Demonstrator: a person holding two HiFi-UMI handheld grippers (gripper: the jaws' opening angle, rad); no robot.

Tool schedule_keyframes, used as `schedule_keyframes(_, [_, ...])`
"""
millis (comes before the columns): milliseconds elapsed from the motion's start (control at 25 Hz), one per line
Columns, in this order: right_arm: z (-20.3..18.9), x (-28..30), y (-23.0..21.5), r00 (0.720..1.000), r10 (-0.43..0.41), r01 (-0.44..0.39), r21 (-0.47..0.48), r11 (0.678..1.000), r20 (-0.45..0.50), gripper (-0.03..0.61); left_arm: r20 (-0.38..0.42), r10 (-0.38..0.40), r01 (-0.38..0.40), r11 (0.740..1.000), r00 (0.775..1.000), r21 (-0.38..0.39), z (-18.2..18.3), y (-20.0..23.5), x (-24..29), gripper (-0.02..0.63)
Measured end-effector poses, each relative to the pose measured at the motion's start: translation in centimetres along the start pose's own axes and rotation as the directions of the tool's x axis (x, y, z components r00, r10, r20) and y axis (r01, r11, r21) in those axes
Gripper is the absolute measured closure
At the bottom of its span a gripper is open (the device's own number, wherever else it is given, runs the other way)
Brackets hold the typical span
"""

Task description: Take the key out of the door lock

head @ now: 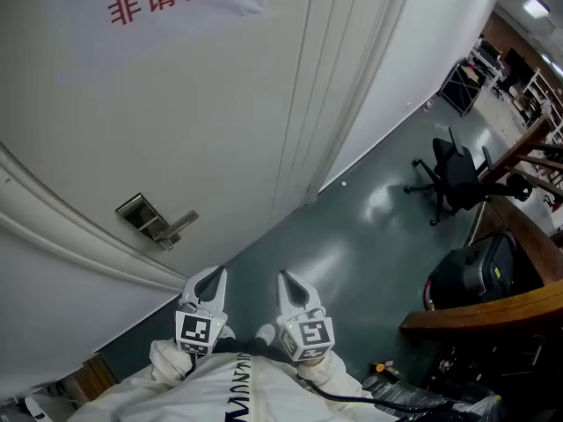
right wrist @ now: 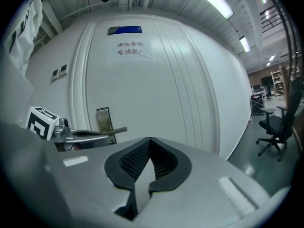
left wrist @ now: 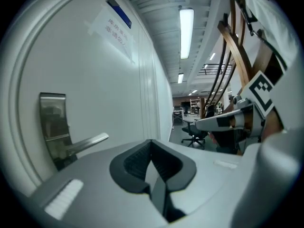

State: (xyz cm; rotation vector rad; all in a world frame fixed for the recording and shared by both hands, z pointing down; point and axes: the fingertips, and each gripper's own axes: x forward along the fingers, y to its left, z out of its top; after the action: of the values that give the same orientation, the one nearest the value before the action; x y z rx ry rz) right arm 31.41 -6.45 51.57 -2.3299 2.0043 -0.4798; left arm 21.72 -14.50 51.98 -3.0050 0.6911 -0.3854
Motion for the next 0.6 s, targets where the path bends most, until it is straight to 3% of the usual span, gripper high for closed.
schedule_keyframes(200, [0.3, 4.7, 4.9, 0.991, 0.128, -0.13, -0.05, 0.99, -0.036, 0.577, -0.001, 0.161, -0.161, 0.986, 0.987, -0.05, -1.1, 6.2, -3.4, 0.614])
schedule_keyframes(400, [-0.3, 6.9, 12.3, 0.966, 0.247, -0.254, -0.1, 0.962, -0.072, 0.578, 0.006, 0.3, -0.298, 0.949, 0.954, -0.1, -2.6, 11.6, -9.4, 0.614])
schedule_keyframes(600, [-0.8, 8.4, 17.3, 0.944, 0.316, -0.326, -0.129, 0.936, -0.095, 0.577, 0.006, 0.403, -0.399, 0.908, 0.915, -0.129, -4.0, 15.1, -14.5, 0.614])
